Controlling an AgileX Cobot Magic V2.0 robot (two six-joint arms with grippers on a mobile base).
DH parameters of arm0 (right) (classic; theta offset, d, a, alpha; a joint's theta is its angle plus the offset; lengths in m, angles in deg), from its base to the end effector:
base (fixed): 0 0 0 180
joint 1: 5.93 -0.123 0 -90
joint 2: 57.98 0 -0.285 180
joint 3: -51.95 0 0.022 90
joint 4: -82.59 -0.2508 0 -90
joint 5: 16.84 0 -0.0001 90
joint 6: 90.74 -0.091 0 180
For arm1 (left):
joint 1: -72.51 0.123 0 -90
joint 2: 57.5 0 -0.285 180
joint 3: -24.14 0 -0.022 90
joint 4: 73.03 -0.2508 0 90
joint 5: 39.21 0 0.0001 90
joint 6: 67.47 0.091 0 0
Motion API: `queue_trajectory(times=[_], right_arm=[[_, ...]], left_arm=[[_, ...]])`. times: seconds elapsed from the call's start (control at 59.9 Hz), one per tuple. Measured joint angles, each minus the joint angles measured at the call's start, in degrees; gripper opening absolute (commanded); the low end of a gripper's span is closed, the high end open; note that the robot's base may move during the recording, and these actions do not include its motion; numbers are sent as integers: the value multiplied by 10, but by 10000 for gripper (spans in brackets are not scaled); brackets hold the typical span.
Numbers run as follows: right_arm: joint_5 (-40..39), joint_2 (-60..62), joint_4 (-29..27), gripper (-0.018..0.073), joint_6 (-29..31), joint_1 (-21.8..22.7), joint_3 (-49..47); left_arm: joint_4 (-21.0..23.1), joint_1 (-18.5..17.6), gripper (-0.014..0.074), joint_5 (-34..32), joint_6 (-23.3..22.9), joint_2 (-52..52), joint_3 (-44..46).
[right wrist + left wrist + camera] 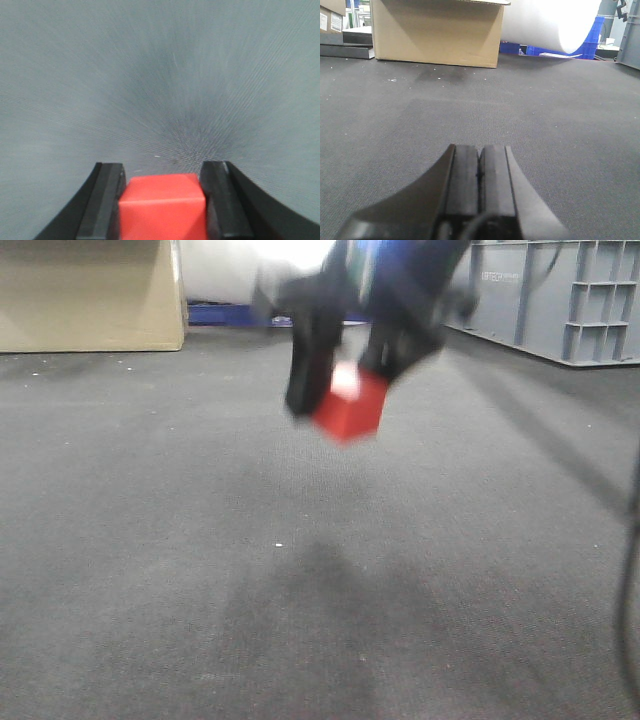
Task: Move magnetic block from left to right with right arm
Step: 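Lower the red cube onto the table with the right gripper, then open the right gripper and raise it away from the cube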
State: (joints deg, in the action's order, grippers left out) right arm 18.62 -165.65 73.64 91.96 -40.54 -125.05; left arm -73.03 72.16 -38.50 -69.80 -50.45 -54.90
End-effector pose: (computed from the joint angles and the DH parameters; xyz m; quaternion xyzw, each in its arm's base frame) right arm 0.3079 0.2225 0.2516 -0.2600 0.9188 0.1393 0.2622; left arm 0.0567 -0.0003 0.2020 -0.0119 0.6870 -0.0170 0.7264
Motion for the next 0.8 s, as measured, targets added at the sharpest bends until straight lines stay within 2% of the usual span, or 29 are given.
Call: queue_trajectory(times=[0.167, 0.234, 0.3, 0.401, 0.467, 0.734, 0.801], right_arm=[[-9, -44, 1, 177, 0, 0, 0], [-9, -51, 1, 219, 0, 0, 0], [-9, -52, 1, 318, 0, 0, 0], [-10, -52, 1, 540, 0, 0, -1], [-10, -52, 1, 650, 0, 0, -1], [-3, -25, 1, 616, -2, 6, -1], [3, -5, 1, 565, -9, 11, -1]], left_arm=[[0, 0, -116, 0, 0, 0, 0], [0, 0, -116, 0, 0, 0, 0], [0, 0, -116, 0, 0, 0, 0], [0, 0, -116, 0, 0, 0, 0], [0, 0, -116, 0, 0, 0, 0], [0, 0, -116, 0, 0, 0, 0], [0, 0, -116, 0, 0, 0, 0]])
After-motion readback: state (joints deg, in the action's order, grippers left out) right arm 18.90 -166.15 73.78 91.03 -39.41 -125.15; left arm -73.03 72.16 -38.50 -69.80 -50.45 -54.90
